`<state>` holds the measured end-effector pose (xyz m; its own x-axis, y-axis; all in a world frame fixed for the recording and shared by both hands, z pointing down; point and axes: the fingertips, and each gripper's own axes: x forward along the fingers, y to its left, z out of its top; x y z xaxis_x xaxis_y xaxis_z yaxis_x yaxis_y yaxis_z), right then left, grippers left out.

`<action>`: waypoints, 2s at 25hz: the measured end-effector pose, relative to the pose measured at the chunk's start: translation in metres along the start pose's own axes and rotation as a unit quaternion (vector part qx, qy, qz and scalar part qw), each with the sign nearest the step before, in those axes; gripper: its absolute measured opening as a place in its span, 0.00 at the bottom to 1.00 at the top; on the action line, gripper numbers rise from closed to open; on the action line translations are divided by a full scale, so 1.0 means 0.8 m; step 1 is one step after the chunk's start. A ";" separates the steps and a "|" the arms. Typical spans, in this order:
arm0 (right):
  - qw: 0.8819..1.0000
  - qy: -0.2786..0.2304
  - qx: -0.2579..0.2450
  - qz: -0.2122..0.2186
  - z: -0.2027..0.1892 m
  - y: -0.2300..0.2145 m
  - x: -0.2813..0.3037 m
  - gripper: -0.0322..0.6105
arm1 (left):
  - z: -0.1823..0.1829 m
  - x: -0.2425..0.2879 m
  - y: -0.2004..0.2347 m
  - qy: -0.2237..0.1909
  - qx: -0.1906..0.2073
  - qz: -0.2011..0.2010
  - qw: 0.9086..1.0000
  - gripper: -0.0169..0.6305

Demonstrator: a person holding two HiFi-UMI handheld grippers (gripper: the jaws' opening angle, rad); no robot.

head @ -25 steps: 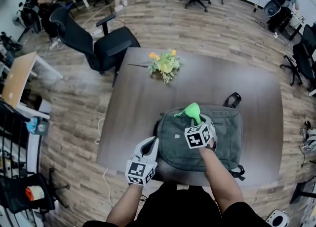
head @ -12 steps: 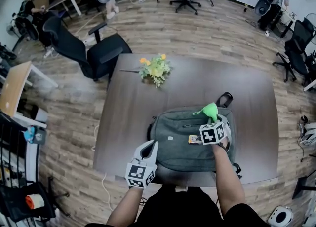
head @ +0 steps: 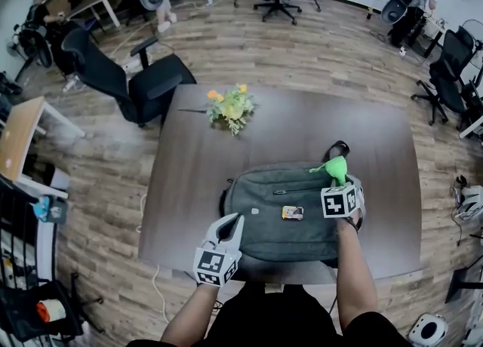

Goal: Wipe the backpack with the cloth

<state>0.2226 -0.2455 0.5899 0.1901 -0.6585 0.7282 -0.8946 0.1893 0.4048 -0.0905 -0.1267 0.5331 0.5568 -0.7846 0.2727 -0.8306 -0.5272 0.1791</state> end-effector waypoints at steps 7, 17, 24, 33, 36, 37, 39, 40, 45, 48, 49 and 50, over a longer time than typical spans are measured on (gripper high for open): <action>0.996 -0.082 0.026 0.039 0.035 0.036 -0.041 0.23 | -0.002 -0.004 0.004 0.000 -0.003 0.008 1.000 0.05; 0.979 -0.123 0.011 0.159 0.051 0.165 -0.080 0.23 | 0.001 -0.033 0.027 -0.006 -0.003 0.033 0.999 0.05; 0.966 -0.122 -0.012 0.226 0.066 0.273 -0.089 0.23 | -0.021 -0.045 0.036 0.024 -0.002 0.038 0.999 0.05; 0.956 -0.104 -0.040 0.271 0.055 0.367 -0.090 0.23 | -0.025 -0.059 0.049 0.033 0.010 0.036 0.999 0.05; 0.955 -0.093 -0.053 0.276 0.055 0.386 -0.082 0.23 | -0.032 -0.064 0.058 0.039 0.005 0.043 0.998 0.05; 0.956 -0.089 -0.057 0.275 0.055 0.390 -0.078 0.24 | -0.034 -0.065 0.060 0.041 0.004 0.045 0.998 0.05; 0.957 -0.084 -0.063 0.270 0.053 0.394 -0.073 0.24 | -0.036 -0.066 0.060 0.041 0.003 0.045 0.998 0.05; 0.958 -0.084 -0.066 0.266 0.052 0.393 -0.071 0.24 | -0.036 -0.067 0.060 0.040 0.003 0.046 0.998 0.05; 0.965 -0.082 -0.057 0.244 0.052 0.369 -0.065 0.24 | -0.039 -0.067 0.063 0.040 -0.001 0.045 0.998 0.05; 0.968 -0.079 -0.049 0.233 0.048 0.349 -0.060 0.24 | -0.041 -0.066 0.063 0.043 -0.002 0.043 0.998 0.05; 0.969 -0.077 -0.047 0.232 0.047 0.345 -0.058 0.24 | -0.041 -0.064 0.062 0.042 -0.002 0.042 0.998 0.05; 0.969 -0.076 -0.047 0.230 0.045 0.342 -0.057 0.24 | -0.040 -0.062 0.062 0.042 -0.002 0.041 0.998 0.05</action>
<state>-0.0451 -0.1902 0.6477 -0.2883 -0.5874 0.7562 -0.8281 0.5494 0.1111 -0.1594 -0.1033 0.5590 0.4850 -0.7945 0.3654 -0.8734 -0.4614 0.1562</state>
